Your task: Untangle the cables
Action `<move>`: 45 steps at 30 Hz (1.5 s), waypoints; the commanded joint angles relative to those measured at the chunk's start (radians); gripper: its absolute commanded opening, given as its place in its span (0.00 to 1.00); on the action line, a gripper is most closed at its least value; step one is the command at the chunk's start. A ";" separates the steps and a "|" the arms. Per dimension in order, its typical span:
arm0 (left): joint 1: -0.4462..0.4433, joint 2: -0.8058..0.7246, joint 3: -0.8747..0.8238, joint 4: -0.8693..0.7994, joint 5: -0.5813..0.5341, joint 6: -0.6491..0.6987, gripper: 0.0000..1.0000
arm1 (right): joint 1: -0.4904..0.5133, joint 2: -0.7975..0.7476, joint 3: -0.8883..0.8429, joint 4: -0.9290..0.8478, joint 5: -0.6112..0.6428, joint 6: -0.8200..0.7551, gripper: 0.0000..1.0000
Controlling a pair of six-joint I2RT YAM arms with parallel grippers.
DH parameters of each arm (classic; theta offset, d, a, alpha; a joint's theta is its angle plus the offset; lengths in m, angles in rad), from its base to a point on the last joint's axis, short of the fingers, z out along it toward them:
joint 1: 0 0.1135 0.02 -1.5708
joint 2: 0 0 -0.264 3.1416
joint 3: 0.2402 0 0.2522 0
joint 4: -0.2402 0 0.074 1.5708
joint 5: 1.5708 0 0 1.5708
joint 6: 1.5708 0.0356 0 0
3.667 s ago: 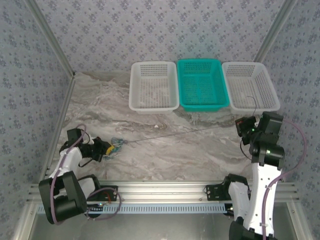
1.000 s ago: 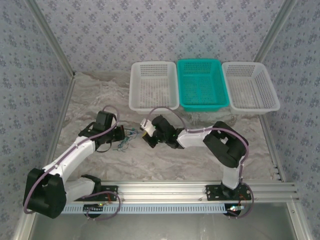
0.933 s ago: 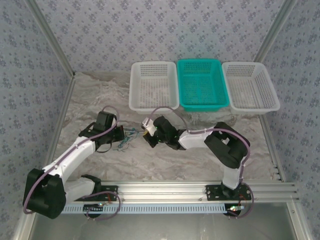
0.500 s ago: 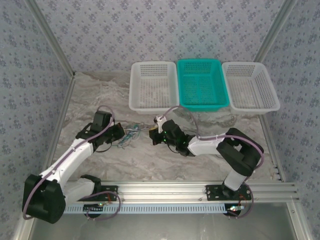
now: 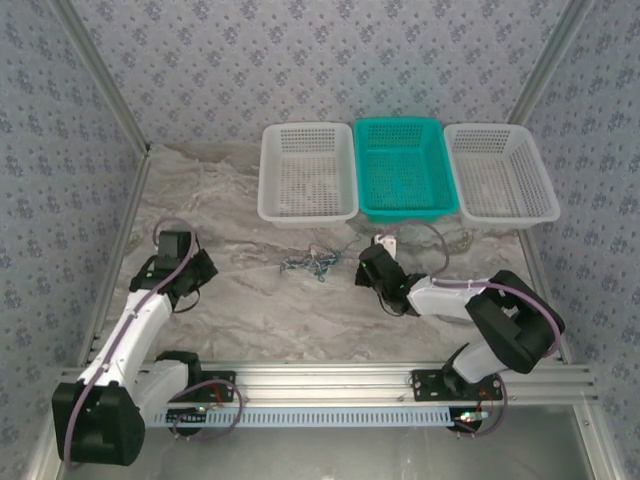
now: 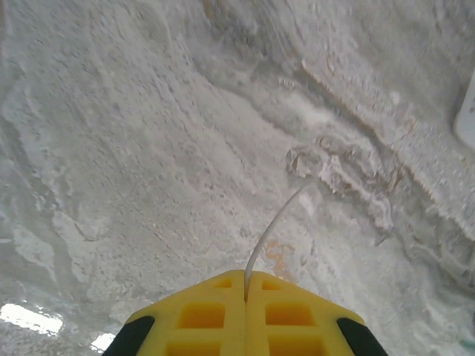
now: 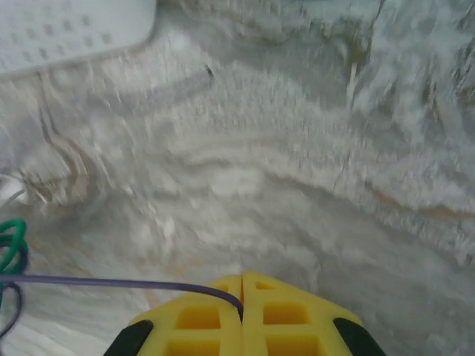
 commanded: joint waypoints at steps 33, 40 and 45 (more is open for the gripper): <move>-0.621 0.734 0.370 0.300 0.062 0.437 0.60 | 0.063 -0.034 0.130 -0.034 -0.456 -0.251 0.00; -0.632 0.736 0.303 0.242 -0.066 0.411 0.10 | -0.052 -0.129 0.075 -0.071 -0.390 -0.113 0.00; -0.621 0.651 0.215 0.243 -0.102 0.362 0.00 | -0.180 -0.223 0.017 -0.119 -0.375 0.001 0.00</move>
